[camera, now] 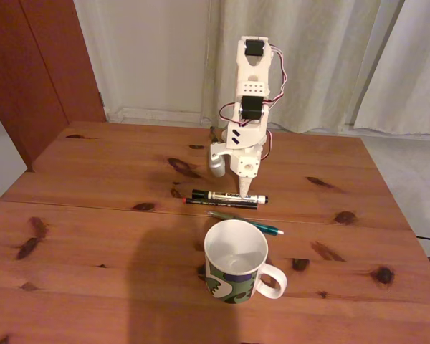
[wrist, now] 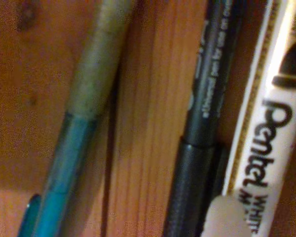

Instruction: Clean up the desk and place the pens and markers into the cup

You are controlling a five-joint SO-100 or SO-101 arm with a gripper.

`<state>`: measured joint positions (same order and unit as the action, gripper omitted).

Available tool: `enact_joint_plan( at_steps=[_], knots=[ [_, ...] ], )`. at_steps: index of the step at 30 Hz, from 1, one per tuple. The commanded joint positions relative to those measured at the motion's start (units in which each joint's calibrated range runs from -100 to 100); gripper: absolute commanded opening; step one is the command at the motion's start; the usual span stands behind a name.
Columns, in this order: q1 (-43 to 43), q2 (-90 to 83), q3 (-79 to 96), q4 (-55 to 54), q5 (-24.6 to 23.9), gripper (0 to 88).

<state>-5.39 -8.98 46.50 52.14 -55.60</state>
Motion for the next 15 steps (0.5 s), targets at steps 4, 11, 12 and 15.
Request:
enact_joint_plan(
  at_steps=[4,11,12,15],
  knots=[
    [-0.44,2.07,-2.22,-0.82,0.39,13.3],
    [-0.36,6.71,-7.54,-0.22,0.29,13.1],
    [-0.36,7.2,-7.81,-0.31,0.29,13.1],
    [-0.36,7.87,-7.81,-0.74,0.29,13.0]
  ],
)
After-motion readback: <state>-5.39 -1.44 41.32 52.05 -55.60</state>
